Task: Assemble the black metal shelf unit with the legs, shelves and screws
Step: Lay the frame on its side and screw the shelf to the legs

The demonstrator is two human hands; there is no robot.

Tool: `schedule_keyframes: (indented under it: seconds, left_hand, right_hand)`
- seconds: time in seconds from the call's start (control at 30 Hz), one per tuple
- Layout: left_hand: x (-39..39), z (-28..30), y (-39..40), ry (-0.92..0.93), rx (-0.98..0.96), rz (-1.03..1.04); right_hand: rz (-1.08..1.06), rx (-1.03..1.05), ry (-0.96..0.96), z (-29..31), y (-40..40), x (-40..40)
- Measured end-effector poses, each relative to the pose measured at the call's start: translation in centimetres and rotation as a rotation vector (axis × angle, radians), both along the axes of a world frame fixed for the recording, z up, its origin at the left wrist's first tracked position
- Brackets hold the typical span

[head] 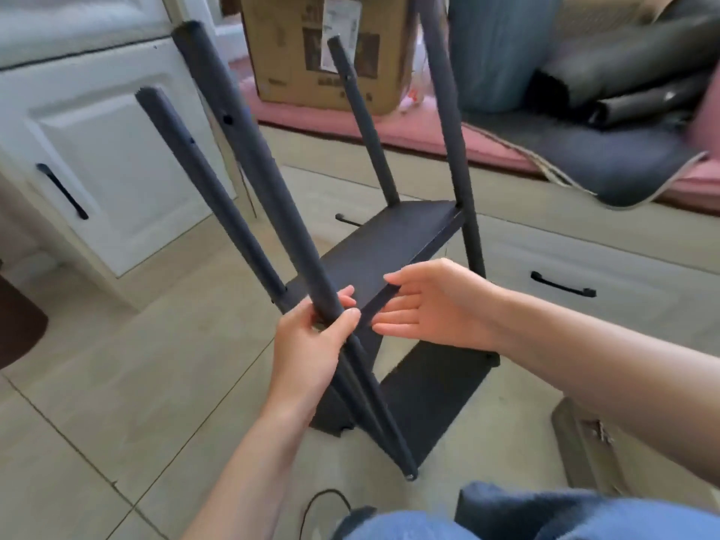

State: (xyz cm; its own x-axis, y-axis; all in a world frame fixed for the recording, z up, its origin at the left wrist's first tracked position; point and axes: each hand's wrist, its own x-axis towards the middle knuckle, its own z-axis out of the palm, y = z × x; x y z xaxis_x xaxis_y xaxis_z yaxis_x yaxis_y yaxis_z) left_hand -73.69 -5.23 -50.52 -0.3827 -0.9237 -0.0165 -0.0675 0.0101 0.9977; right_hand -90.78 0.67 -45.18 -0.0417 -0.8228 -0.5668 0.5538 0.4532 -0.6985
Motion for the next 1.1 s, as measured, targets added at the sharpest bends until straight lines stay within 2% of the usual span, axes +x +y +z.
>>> schedule_keyframes:
  seconds: [0.1,0.27,0.5,0.67,0.73,0.87,0.9,0.97,1.1]
  left_hand:
    - [-1.5,0.6,0.2,-0.055,-0.151,-0.047]
    - [-3.2,1.0,0.7,-0.046,-0.282,-0.147]
    - [-4.4,0.1,2.2,-0.013,-0.283,-0.197]
    - [-5.3,-0.8,3.0,-0.027,-0.208,-0.225]
    - [-5.8,-0.8,3.8,0.001,-0.184,-0.206]
    - [-6.3,-0.6,5.1,0.06,-0.112,-0.204]
    - [-6.1,-0.6,5.2,0.061,-0.097,-0.206]
    - [-5.5,-0.7,5.2,0.042,-0.09,-0.21]
    - [-4.5,-1.1,4.9,0.007,-0.093,-0.2]
  right_hand:
    - [-0.089,-0.01,-0.092,-0.5,1.7,-0.6]
    - [-0.153,-0.02,-0.162,-1.6,4.2,-1.1]
    - [-0.21,-0.028,-0.171,-2.2,6.5,-1.6]
    - [-0.242,-0.016,-0.153,-2.7,7.8,-2.7]
    - [-0.215,0.014,-0.049,-3.0,8.6,-3.5]
    - [-0.024,0.233,0.599,-3.3,10.9,-6.5]
    - [0.0,0.289,0.71,-3.3,11.7,-7.7]
    - [-0.007,0.372,0.829,-3.2,13.4,-10.2]
    - [-0.116,0.427,0.875,-2.8,16.2,-14.0]
